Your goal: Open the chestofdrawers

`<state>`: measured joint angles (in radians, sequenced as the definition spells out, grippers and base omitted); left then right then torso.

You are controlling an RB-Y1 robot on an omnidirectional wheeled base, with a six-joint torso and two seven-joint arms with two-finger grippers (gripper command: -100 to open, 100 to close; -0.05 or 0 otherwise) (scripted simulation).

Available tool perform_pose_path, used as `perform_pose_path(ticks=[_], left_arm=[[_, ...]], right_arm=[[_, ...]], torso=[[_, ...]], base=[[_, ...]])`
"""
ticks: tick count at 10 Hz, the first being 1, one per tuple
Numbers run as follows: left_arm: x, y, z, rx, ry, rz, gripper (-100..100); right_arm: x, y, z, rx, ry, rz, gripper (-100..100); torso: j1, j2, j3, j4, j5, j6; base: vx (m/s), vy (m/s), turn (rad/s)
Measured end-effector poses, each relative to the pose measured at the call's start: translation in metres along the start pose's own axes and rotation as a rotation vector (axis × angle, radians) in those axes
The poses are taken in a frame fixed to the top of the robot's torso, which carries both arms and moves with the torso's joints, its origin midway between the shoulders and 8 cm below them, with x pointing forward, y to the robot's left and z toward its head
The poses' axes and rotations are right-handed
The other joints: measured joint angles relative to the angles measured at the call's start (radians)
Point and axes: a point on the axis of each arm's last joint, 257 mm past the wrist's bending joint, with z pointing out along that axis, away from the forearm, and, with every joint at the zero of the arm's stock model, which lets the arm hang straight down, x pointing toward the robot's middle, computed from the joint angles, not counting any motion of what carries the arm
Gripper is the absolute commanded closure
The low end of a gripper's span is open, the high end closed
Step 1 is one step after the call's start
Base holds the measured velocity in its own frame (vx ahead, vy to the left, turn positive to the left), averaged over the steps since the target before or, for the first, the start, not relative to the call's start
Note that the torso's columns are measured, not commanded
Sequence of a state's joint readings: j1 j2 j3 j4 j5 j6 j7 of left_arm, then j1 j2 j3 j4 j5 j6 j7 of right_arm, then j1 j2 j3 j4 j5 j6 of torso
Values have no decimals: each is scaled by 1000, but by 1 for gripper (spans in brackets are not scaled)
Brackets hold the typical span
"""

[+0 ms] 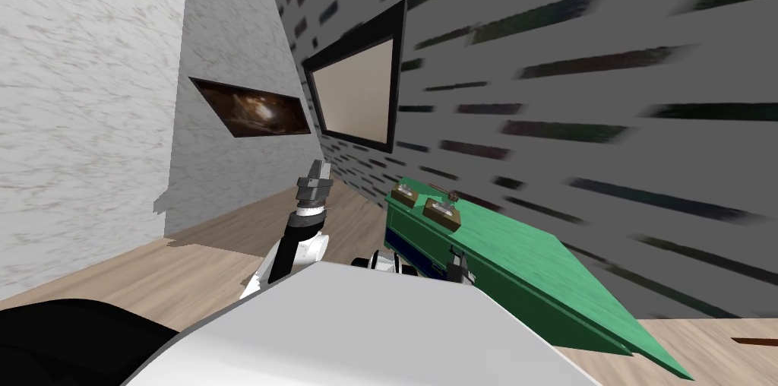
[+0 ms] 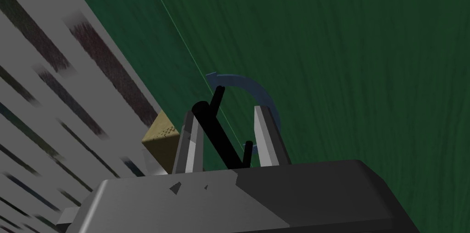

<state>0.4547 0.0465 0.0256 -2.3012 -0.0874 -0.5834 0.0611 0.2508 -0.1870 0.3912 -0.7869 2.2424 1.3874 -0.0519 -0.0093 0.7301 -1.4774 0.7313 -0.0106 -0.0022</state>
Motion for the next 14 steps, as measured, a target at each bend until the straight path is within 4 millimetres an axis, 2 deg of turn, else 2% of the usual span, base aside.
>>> perform_pose_path(ticks=[4, 6, 8, 14], left_arm=[[0, 0, 0, 0, 0, 0, 0], [0, 0, 0, 0, 0, 0, 0], [0, 0, 0, 0, 0, 0, 0], [0, 0, 0, 0, 0, 0, 0]], right_arm=[[-1, -3, -19, -6, -16, -5, 100], [-2, -4, -24, -10, -35, -17, 100], [-7, -10, -12, 19, -51, -13, 100], [-18, -5, 11, 26, -54, 9, 100]], torso=[[-1, 0, 1, -1, 0, 3], [1, 2, 1, 1, 0, 0], [4, 5, 3, 3, 2, -1], [9, 2, 0, 4, 5, -3]], base=[[52, -3, -63], [12, -4, -3], [-75, 1, 16], [-72, 21, 14]])
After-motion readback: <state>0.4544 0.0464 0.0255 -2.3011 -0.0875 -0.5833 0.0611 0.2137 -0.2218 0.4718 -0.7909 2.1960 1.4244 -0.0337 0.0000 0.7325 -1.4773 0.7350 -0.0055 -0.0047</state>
